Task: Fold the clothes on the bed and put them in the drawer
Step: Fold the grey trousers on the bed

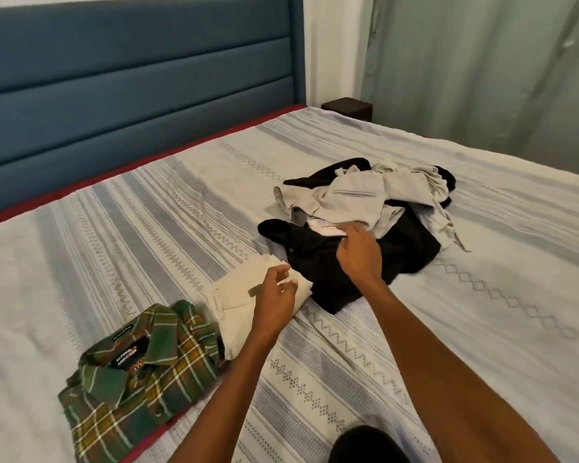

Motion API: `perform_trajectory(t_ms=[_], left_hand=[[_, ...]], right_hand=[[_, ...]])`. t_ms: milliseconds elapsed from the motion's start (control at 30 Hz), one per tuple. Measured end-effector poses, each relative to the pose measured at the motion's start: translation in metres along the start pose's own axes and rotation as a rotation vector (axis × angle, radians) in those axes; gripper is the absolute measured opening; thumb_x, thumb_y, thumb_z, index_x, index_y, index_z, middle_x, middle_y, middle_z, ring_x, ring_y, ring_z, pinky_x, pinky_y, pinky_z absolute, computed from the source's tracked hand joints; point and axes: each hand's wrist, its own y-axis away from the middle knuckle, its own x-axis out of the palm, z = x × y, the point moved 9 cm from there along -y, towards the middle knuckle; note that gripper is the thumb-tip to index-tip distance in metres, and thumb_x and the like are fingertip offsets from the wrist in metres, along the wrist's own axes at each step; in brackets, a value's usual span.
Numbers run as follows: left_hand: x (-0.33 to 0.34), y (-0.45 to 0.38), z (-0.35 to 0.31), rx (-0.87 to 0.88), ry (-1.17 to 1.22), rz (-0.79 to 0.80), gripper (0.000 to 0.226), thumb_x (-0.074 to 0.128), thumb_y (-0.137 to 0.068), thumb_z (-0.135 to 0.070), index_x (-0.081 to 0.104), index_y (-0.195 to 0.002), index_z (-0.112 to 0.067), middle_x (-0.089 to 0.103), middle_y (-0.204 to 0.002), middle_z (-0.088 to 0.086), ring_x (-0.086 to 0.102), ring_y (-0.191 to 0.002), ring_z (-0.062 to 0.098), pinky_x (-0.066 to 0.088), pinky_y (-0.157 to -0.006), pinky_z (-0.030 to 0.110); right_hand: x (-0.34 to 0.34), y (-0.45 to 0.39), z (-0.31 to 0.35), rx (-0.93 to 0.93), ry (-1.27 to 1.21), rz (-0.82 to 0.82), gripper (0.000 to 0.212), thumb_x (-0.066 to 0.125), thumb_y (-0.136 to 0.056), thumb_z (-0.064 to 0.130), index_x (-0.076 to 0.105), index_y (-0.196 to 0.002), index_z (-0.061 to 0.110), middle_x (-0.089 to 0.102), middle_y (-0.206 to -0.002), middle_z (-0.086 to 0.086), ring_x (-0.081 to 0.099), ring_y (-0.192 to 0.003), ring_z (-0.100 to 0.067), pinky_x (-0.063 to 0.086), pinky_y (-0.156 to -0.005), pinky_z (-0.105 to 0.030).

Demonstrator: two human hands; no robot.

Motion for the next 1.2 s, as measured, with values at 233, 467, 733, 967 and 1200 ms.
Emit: perform_trajectory(t_ms=[233,467,733,967,1200], left_hand=[[0.041,-0.022,-0.03,0.046,-0.073,0.092,0.024,0.055,-0.099,-0.02,0.061,-0.122,-0.024,0.062,-0.12,-0.005,0.061,-0.104,0.008,0.047,-0.082,0.018],[0.054,-0.023,-0.034,0.073,-0.127,0.108,0.016,0.055,-0.1,-0.023,0.064,-0.112,-0.028,0.067,-0.112,-0.008,0.063,-0.106,0.01,0.052,-0.094,0.033],[0.064,-0.026,-0.081,0.09,0.035,0.069,0.04,0.055,-0.1,-0.02,0.046,-0.139,-0.027,0.062,-0.125,-0.005,0.062,-0.1,0.009,0.051,-0.091,0.033],[0.098,-0.039,-0.155,0.214,-0.202,0.077,0.111,0.074,-0.088,-0.02,-0.013,-0.157,-0.022,-0.002,-0.165,0.014,0.014,-0.15,0.031,0.024,-0.114,0.031],[0.15,0.012,-0.185,0.456,-0.599,-0.047,0.057,0.053,-0.091,-0.029,0.033,-0.144,-0.022,0.057,-0.134,0.013,0.058,-0.116,0.037,0.046,-0.092,0.046]], right_hand=[[-0.016,-0.045,-0.065,0.022,0.499,0.249,0.065,0.052,-0.096,0.023,0.027,-0.156,0.033,0.028,-0.161,-0.004,0.03,-0.141,-0.04,0.029,-0.11,-0.056],[-0.024,-0.062,-0.05,-0.053,0.426,0.12,0.033,0.047,-0.099,0.019,0.064,-0.127,0.024,0.061,-0.129,-0.004,0.054,-0.116,-0.036,0.047,-0.09,-0.046],[-0.133,-0.057,-0.04,0.077,-0.641,-0.292,0.017,0.041,-0.106,0.032,0.055,-0.112,0.024,0.064,-0.109,0.002,0.064,-0.103,-0.022,0.055,-0.088,-0.042],[-0.274,0.026,-0.03,-0.08,-1.125,-0.529,0.015,0.048,-0.105,0.019,0.059,-0.102,0.029,0.065,-0.099,0.002,0.064,-0.094,-0.018,0.054,-0.085,-0.032],[-0.403,0.116,-0.086,-0.168,-1.341,-0.788,0.006,0.057,-0.097,0.016,0.058,-0.102,0.015,0.065,-0.092,0.002,0.065,-0.086,-0.012,0.055,-0.08,-0.026]])
